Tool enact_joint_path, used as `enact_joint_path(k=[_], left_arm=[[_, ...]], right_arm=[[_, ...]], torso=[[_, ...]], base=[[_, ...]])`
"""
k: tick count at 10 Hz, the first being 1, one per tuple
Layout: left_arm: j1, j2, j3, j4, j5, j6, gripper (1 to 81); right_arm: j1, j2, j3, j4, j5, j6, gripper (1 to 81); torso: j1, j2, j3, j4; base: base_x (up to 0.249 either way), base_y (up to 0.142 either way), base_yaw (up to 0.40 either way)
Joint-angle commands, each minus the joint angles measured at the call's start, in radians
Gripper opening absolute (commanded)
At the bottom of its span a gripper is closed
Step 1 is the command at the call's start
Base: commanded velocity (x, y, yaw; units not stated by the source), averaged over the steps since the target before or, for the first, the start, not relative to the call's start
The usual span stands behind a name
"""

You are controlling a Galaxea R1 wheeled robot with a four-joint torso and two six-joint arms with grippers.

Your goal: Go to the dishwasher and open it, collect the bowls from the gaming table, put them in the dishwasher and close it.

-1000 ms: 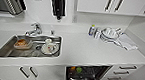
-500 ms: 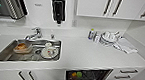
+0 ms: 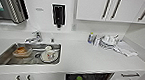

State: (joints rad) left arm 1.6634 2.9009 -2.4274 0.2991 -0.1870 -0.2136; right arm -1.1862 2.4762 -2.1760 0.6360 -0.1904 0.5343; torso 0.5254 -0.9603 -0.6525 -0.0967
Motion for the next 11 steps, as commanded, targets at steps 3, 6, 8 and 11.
enact_joint_path(k=[3,6,8,11], left_arm=[[0.013,-0.001,0.010,0.002,0.060,-0.001,81.1],[0.014,-0.001,0.008,0.005,0.061,-0.001,81.1],[0.013,0.000,0.008,0.005,0.061,-0.001,81.1],[0.013,0.000,0.008,0.006,0.061,0.000,81.1]], right_arm=[[0.147,-0.078,0.068,0.135,-0.067,0.006,81.1],[0.202,-0.076,0.131,0.194,-0.067,0.006,81.1],[0.242,-0.095,0.194,0.202,-0.066,0.006,81.1],[0.309,-0.173,0.384,0.195,-0.049,-0.010,81.1]], torso=[[0.042,-0.067,0.000,0.000],[0.065,-0.103,0.000,0.000],[0.064,-0.099,0.000,0.000],[0.065,-0.100,0.000,0.000]], base=[[0.000,0.000,0.000],[0.000,0.000,0.000],[0.000,0.000,0.000],[0.000,0.000,0.000]])
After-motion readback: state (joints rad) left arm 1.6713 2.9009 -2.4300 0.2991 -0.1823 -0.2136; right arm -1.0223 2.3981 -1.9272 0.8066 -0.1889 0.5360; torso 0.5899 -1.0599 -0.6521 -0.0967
